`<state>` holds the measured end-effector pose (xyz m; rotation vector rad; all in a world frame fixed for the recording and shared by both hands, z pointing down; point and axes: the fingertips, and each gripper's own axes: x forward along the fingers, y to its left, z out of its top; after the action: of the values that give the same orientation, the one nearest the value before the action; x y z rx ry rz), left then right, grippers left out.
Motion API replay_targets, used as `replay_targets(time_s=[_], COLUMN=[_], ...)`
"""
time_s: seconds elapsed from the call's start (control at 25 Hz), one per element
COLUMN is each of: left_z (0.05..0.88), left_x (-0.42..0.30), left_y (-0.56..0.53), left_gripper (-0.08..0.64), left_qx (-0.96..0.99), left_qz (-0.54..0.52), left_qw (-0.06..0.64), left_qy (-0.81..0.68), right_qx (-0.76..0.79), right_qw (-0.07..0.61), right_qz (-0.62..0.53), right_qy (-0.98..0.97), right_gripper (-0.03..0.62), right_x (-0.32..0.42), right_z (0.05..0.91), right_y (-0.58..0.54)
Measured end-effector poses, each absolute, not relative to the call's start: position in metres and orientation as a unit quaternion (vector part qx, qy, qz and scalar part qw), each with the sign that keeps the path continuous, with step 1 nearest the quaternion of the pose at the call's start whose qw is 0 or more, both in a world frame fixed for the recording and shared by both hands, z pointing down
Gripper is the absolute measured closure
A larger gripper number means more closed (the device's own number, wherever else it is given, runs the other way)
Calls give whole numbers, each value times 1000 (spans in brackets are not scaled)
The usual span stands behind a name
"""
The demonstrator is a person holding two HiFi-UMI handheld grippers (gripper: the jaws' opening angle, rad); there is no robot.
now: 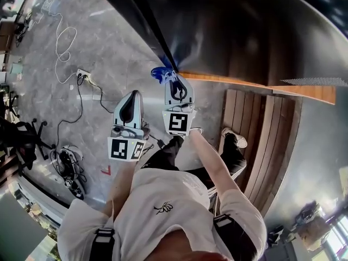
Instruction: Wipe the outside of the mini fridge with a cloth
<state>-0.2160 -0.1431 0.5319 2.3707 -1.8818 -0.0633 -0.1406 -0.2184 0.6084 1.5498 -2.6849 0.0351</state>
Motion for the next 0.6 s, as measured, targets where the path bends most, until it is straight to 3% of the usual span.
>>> replay_targets(time_s=[0.24,0.6], left_z=[528,536], left_x=[-198,-150], left_y=[-153,-160], left_gripper=[555,555], left_qx=[793,803], left_qz=[-23,-12], left_qw=[58,65], left_qy=[-606,-592], right_qx=[495,525], right_qw=[42,49], right_qz=[-39,-62], right_qy=[-867,-848], right_gripper=[531,531], right_x=[-125,-45], right_z=[604,601], right_y=[-220,-226])
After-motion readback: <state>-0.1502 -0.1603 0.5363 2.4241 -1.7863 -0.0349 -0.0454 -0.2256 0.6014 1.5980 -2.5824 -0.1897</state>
